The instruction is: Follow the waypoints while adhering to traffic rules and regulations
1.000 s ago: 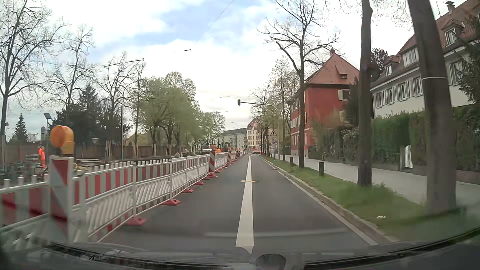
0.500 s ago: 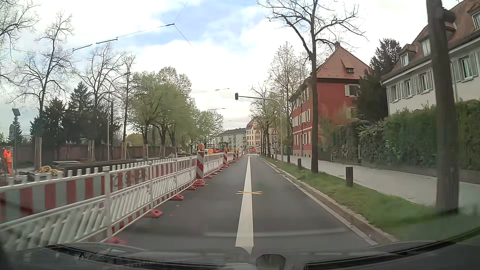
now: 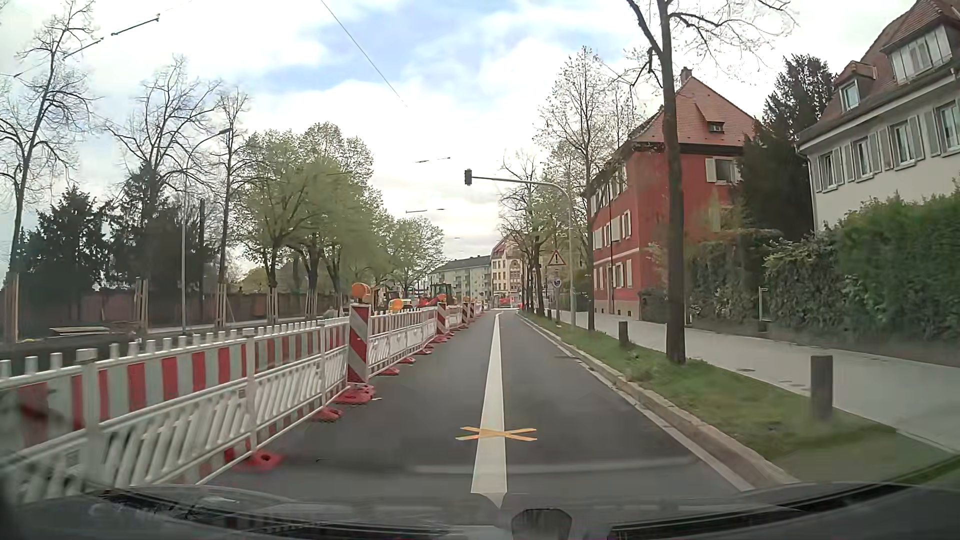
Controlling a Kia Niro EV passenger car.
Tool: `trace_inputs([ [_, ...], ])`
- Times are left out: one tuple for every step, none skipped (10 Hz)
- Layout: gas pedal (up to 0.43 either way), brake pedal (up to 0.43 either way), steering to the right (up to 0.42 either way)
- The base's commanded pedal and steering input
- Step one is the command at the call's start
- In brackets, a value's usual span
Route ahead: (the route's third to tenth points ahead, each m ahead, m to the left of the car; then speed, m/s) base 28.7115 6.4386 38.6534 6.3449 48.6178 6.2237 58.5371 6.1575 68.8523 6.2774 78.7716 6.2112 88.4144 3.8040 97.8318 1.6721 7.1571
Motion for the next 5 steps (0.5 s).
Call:
trace_inputs([
  [0.059, 0.0, 0.003],
  [0.059, 0.0, 0.003],
  [0.059, 0.0, 0.003],
  [0.059, 0.0, 0.003],
  [0.059, 0.0, 0.003],
])
